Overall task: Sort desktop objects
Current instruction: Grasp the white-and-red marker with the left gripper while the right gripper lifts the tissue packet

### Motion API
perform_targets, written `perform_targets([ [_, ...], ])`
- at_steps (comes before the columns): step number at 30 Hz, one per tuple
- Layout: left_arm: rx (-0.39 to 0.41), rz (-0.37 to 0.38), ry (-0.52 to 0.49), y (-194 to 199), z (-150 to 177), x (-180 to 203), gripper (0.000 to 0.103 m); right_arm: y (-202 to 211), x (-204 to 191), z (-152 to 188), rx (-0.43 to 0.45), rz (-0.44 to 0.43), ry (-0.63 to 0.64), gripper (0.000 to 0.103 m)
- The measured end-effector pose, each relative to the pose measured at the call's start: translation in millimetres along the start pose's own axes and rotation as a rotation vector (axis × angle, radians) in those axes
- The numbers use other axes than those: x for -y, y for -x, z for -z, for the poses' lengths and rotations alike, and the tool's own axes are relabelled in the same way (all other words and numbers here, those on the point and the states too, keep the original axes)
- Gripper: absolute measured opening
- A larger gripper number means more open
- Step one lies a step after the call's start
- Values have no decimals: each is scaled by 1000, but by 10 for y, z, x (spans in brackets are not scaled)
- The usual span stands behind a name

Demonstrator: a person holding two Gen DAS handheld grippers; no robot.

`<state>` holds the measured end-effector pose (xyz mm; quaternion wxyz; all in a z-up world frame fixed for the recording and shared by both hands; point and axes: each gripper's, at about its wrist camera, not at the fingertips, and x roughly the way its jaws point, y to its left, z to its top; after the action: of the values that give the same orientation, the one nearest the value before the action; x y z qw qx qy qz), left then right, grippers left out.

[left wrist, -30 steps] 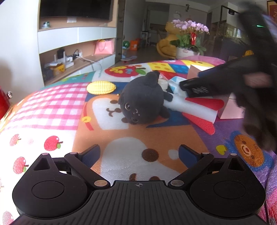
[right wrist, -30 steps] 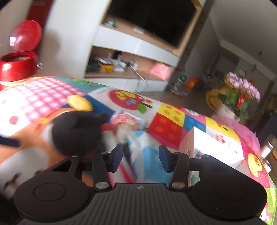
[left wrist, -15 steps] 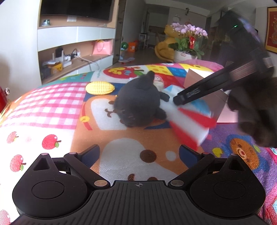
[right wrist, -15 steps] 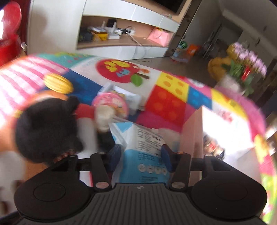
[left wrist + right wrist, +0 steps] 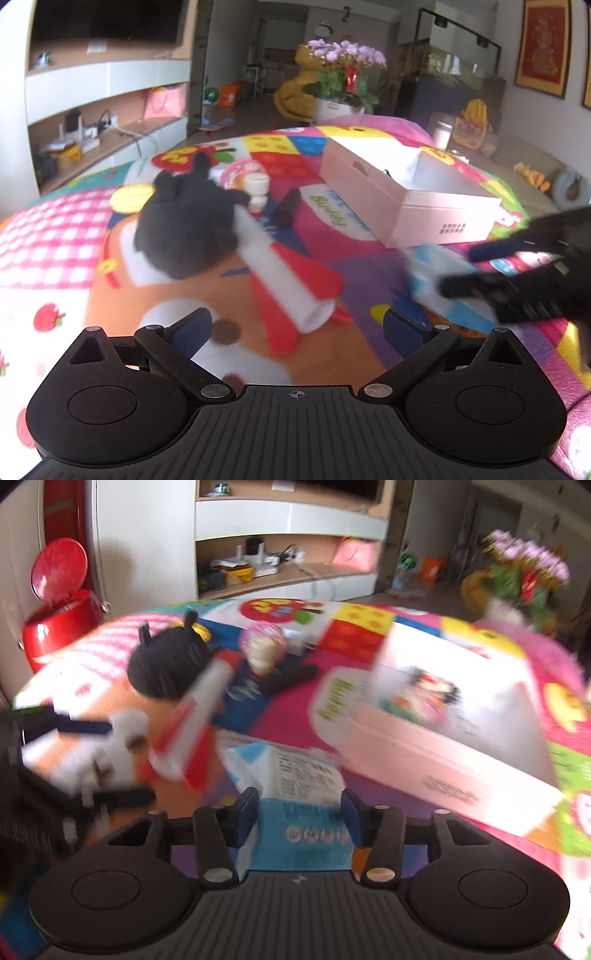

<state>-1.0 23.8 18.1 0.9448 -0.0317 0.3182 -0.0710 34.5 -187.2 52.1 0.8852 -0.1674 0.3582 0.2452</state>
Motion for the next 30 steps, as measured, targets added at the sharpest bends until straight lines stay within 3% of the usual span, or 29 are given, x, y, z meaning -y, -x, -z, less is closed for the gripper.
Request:
perform_targets([
  [3, -9, -81, -10, -172, -109, 79, 101, 134, 56, 259, 26, 103, 18, 58],
  [5, -12, -105, 1, -301, -190, 81, 100, 209, 141, 379, 29, 126, -27, 70],
  [7, -25, -125, -2, -406, -229, 99, 88, 261, 229, 481, 32, 143, -89, 80],
  [9, -49, -138, -19, -482, -235, 109, 68, 304, 293, 587, 36, 170, -136, 82],
  [11, -61, -140, -42, -504, -204, 98, 64, 338, 326, 645, 42, 184, -163, 85],
  [15, -47, -132, -111, -387, -135, 104, 47, 365, 327, 707, 58, 189, -154, 91],
  [18, -54, -60, -133, -216, -68, 96, 47, 361, 316, 709, 65, 177, -138, 97],
  [20, -61, -26, -154, -103, -5, 121, 47, 365, 304, 704, 76, 161, -137, 100],
  [24, -64, -28, -133, 27, 77, 91, 49, 314, 281, 660, 62, 109, -184, 100],
  [28, -73, -43, -79, 34, 80, 4, 56, 344, 198, 618, 61, -140, -232, 100],
  [30, -75, -42, -73, 46, 81, -15, 59, 437, 130, 588, 102, -188, -200, 100],
])
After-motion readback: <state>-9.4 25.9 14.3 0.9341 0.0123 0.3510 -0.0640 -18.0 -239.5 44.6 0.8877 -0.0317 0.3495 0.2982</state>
